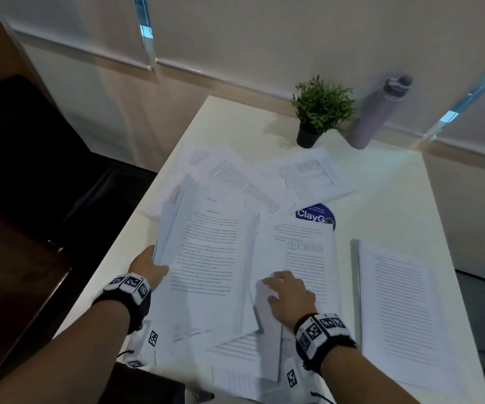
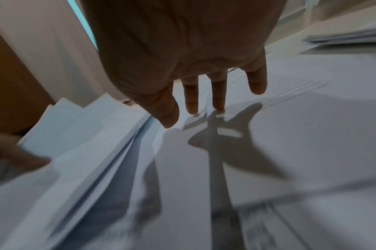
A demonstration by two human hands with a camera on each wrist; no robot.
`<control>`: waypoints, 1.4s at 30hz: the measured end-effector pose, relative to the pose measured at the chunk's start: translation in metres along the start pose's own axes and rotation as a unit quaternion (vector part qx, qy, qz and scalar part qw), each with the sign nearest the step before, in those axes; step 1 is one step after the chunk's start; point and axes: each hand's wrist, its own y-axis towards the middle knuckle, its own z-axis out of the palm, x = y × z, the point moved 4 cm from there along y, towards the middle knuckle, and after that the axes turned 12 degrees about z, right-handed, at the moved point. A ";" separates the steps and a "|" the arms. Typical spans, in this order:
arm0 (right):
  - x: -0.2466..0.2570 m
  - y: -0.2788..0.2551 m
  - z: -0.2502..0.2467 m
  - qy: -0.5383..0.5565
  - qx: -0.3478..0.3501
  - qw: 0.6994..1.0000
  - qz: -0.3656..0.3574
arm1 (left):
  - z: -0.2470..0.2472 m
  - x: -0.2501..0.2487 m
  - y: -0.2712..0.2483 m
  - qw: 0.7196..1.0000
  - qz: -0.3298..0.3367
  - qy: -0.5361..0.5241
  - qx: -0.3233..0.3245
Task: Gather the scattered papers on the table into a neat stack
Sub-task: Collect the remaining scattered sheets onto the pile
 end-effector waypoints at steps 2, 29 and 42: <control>-0.004 0.017 -0.021 0.061 -0.055 0.996 0.014 | 0.003 -0.004 -0.002 1.000 0.003 -0.006 -0.007; 0.033 0.136 -0.073 -0.087 -0.010 0.996 0.009 | -0.013 -0.007 0.021 0.996 0.010 -0.072 -0.048; -0.008 0.039 -0.047 0.098 -0.106 0.989 0.032 | -0.002 0.020 0.007 0.999 -0.004 0.050 0.003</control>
